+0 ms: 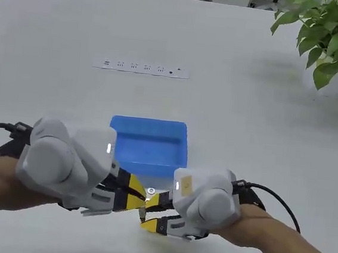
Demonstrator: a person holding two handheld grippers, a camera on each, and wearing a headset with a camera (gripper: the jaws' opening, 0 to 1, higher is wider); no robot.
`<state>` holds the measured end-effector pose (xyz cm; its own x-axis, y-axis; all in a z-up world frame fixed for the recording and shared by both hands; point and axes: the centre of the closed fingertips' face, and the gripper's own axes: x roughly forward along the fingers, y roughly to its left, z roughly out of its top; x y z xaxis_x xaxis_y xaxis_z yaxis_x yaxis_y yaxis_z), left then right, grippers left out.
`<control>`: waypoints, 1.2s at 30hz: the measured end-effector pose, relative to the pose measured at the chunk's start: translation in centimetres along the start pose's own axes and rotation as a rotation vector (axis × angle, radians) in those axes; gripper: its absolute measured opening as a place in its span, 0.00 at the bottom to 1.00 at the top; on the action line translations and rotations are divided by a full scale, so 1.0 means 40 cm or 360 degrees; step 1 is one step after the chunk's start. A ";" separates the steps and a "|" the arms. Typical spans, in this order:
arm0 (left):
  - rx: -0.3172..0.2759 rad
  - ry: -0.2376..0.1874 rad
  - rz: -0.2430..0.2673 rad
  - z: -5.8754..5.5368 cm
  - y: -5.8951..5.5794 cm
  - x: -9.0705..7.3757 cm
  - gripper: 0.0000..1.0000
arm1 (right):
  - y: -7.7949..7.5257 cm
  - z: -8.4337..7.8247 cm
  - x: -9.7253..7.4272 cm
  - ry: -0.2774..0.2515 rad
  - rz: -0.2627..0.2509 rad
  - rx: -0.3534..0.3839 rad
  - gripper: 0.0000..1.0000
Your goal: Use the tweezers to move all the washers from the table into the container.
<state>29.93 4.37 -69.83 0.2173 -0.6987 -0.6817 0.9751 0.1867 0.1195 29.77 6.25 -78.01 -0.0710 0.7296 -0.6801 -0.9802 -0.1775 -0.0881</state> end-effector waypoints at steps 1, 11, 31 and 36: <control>-0.0001 0.0001 -0.0002 -0.001 -0.001 -0.001 0.06 | -0.001 0.000 -0.002 -0.0002 -0.0003 0.0008 0.18; -0.0001 0.0010 -0.0008 -0.001 0.002 -0.001 0.05 | -0.028 -0.014 -0.042 -0.0022 -0.0121 0.0160 0.31; 0.0010 0.0036 -0.0019 -0.004 0.004 -0.004 0.05 | -0.081 -0.039 -0.107 -0.0141 -0.0356 0.0463 0.67; 0.0021 0.0048 -0.0016 -0.005 0.008 -0.005 0.05 | -0.086 -0.045 -0.116 -0.0158 -0.0394 0.0498 0.74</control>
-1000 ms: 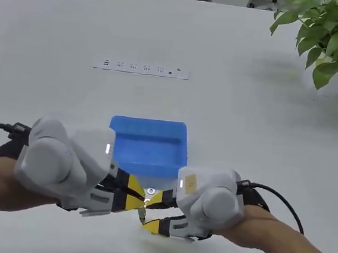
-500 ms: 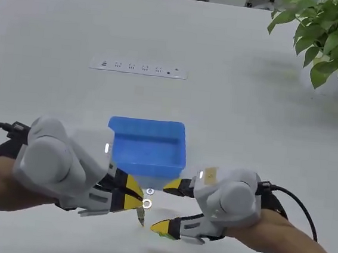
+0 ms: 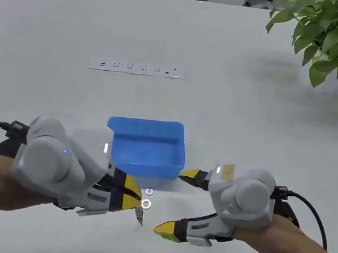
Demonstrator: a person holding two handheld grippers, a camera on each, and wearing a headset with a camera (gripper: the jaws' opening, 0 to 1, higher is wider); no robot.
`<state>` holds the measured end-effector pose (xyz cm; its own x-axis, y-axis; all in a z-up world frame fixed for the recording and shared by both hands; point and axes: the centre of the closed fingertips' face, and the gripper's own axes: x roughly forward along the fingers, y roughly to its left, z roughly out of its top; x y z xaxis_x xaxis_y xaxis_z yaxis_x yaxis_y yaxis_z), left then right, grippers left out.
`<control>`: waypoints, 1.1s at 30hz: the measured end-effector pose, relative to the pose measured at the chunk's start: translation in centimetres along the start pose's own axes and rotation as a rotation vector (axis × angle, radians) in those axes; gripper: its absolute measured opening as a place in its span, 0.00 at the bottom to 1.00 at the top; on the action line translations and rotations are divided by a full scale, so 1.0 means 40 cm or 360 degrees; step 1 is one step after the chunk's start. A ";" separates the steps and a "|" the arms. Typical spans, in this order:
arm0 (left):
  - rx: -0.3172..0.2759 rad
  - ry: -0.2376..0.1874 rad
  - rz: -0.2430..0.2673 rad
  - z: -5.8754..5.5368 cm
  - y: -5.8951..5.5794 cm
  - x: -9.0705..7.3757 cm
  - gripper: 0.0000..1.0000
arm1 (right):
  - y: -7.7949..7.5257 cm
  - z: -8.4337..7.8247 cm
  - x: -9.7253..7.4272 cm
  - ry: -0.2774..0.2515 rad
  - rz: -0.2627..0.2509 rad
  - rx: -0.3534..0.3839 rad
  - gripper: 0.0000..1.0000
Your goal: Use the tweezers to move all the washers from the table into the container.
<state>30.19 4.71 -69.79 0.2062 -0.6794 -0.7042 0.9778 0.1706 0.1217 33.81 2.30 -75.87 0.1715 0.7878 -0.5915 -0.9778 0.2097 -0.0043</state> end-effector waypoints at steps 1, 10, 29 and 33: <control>0.0000 0.0001 -0.0001 0.000 0.000 0.000 0.05 | -0.003 0.000 -0.002 -0.0007 -0.0010 0.0010 0.76; 0.0011 0.0001 -0.0002 0.005 0.008 -0.001 0.05 | -0.015 -0.005 -0.010 -0.0019 -0.0055 0.0042 0.85; 0.0047 -0.0004 0.0001 0.019 0.049 0.010 0.05 | -0.017 -0.021 -0.017 -0.0008 -0.0059 0.0051 0.84; 0.0043 0.0001 0.0010 0.013 0.061 0.015 0.05 | -0.017 -0.023 -0.015 -0.0009 -0.0057 0.0051 0.84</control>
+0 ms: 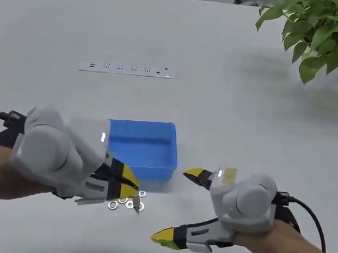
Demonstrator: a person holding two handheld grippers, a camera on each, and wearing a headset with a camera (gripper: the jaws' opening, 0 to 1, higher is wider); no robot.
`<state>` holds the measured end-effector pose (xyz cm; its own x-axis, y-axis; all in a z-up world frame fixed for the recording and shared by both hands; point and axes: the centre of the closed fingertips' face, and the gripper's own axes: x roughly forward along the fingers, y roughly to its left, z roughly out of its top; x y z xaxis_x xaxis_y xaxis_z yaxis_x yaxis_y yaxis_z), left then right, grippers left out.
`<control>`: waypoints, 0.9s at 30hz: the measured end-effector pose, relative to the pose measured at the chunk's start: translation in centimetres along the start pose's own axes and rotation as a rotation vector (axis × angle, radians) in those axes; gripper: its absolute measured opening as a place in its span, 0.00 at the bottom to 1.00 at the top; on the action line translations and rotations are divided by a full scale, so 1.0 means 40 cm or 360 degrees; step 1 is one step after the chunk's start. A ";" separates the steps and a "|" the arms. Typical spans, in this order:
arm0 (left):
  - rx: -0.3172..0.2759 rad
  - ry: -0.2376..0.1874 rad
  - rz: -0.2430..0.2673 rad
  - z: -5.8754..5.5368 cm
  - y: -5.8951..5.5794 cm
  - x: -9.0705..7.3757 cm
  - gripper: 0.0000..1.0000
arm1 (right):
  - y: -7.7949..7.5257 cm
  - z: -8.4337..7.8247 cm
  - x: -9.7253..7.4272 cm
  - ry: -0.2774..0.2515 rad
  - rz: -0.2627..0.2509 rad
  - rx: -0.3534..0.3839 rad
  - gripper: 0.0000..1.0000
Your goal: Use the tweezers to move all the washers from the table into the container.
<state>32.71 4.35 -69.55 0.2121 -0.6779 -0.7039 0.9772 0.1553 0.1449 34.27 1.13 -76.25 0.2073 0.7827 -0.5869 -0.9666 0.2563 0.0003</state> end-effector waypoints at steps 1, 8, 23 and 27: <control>-0.0003 -0.0003 0.0001 0.000 0.003 0.000 0.05 | 0.000 -0.002 0.002 0.0001 0.0002 0.0000 0.84; -0.0008 0.0012 -0.0010 -0.010 0.005 0.006 0.05 | 0.009 -0.005 0.011 0.0009 0.0023 -0.0004 0.82; -0.0025 -0.0005 -0.0026 -0.008 0.012 0.006 0.05 | 0.032 0.017 0.033 -0.0007 0.0110 -0.0074 0.71; -0.0029 -0.0009 -0.0034 -0.006 0.011 0.006 0.05 | 0.045 0.023 0.043 0.0002 0.0165 -0.0123 0.62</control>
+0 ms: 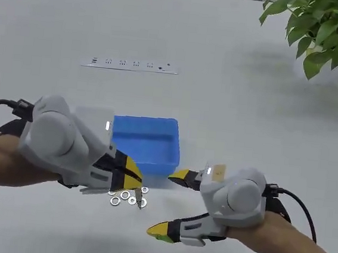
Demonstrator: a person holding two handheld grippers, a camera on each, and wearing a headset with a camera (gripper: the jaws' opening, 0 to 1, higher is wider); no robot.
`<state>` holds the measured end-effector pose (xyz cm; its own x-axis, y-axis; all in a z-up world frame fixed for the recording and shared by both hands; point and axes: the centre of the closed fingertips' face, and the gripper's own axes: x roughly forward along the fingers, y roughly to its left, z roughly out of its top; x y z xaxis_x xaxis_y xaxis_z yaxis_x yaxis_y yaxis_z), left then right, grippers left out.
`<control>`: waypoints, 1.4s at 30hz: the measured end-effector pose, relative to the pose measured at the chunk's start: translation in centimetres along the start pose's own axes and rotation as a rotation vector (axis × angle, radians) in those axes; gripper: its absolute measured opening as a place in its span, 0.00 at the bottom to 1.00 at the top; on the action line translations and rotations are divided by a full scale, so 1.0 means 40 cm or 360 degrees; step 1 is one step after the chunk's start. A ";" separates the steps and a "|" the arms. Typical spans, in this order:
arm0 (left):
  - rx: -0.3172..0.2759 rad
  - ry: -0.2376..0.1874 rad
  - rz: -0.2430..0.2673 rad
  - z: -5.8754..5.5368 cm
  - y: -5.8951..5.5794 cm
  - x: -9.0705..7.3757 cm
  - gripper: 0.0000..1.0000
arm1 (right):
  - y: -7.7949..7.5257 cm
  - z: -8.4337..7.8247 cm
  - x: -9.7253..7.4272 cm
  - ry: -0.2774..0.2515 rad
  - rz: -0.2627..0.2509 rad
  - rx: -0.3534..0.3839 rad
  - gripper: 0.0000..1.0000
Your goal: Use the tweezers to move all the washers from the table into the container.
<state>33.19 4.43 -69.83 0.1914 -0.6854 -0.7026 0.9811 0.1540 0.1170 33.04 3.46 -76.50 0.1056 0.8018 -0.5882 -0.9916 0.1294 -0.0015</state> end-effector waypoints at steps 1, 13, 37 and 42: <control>0.0000 -0.0001 -0.0002 0.000 0.000 0.000 0.05 | 0.003 0.002 0.002 0.0003 0.0013 -0.0011 0.58; -0.0009 -0.0007 -0.0020 -0.002 0.003 -0.002 0.05 | 0.016 0.020 0.044 0.0037 0.0119 -0.0160 0.33; -0.0013 0.0005 -0.0042 -0.008 0.002 0.004 0.06 | 0.010 0.032 0.083 0.0091 0.0099 -0.0270 0.12; -0.0012 0.0007 -0.0041 -0.007 -0.001 0.007 0.06 | 0.011 0.031 0.082 0.0087 0.0100 -0.0228 0.11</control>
<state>33.19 4.42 -70.24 0.1661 -0.6860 -0.7084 0.9855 0.1417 0.0937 33.04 6.86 -77.41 0.0424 0.7721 -0.6340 -0.9970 -0.0080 -0.0764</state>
